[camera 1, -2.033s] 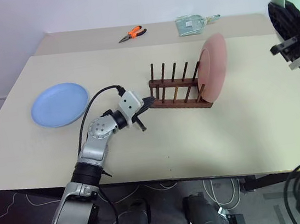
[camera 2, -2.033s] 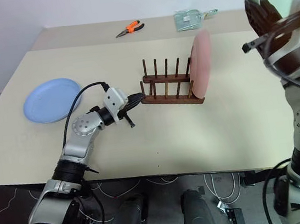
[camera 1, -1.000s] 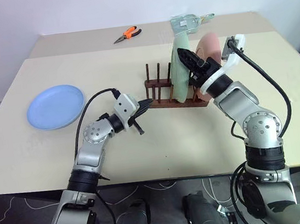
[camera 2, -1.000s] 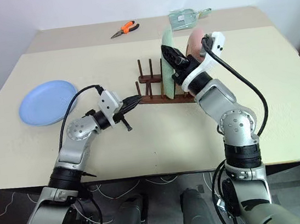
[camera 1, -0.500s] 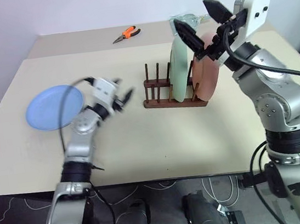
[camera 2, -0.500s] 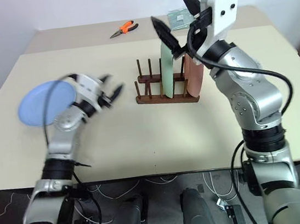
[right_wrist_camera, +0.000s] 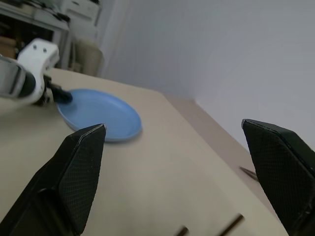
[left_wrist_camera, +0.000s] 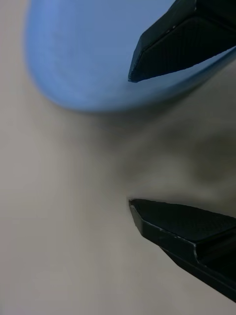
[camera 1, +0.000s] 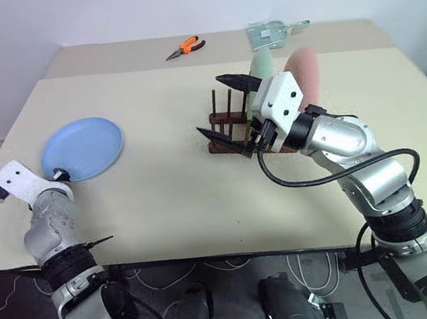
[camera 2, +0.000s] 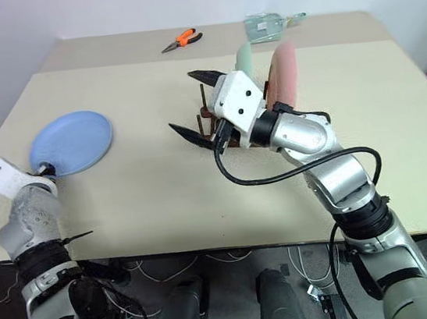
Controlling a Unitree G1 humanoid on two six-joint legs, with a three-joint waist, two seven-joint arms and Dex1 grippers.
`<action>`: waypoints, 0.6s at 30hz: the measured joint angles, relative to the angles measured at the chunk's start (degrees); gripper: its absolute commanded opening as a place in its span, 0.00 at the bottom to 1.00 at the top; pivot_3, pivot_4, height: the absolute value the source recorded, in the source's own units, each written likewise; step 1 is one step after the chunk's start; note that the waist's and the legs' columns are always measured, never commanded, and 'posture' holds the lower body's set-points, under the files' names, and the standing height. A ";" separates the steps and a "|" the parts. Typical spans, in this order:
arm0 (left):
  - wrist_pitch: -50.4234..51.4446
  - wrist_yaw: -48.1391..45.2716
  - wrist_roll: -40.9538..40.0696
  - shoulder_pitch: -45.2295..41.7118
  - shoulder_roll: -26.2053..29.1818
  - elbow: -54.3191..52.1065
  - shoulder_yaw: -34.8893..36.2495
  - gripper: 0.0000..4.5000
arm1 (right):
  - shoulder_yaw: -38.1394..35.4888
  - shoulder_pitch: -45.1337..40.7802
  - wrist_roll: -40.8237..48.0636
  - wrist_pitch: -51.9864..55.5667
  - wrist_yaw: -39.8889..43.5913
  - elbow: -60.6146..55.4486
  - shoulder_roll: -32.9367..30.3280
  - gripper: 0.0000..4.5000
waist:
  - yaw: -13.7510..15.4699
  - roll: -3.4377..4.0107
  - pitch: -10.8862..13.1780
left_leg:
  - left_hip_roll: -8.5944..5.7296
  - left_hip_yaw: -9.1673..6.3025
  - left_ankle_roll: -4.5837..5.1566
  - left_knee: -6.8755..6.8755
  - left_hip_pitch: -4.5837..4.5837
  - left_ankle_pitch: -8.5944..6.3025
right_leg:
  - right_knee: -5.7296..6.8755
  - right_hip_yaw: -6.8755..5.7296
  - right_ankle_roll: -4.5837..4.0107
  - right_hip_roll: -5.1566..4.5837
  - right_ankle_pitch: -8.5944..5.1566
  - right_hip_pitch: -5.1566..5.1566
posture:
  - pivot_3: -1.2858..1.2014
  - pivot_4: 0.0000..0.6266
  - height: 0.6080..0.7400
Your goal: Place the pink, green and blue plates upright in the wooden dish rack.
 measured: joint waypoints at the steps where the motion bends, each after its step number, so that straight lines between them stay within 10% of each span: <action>1: 1.28 0.56 -2.12 -0.57 -0.72 -0.95 1.58 0.81 | 0.00 0.00 -0.33 -0.39 0.35 0.36 0.13 1.00 | -0.02 0.00 0.00 | -0.01 0.00 0.00 -0.01 0.01 0.00 | 0.00 0.00 0.00 0.00 0.00 -0.01 | 0.52 0.24 1.00; 9: 4.02 1.42 -8.64 -1.36 -1.72 -1.46 3.67 0.01 | -0.08 0.22 -3.49 -1.87 0.95 1.69 1.33 1.00 | -0.27 0.00 0.00 | 0.00 0.04 -0.05 -0.05 0.02 0.03 | 0.04 0.00 -0.02 0.02 0.00 -0.05 | 0.52 0.24 1.00; 18: -1.06 -10.56 -5.57 -1.92 3.78 -3.29 -10.50 0.01 | 3.41 0.19 -10.25 -2.48 3.86 1.76 0.08 1.00 | -0.20 -0.02 0.01 | 0.00 0.12 -0.11 -0.08 0.00 0.06 | -0.03 0.02 -0.03 0.02 0.00 -0.04 | 0.52 0.24 1.00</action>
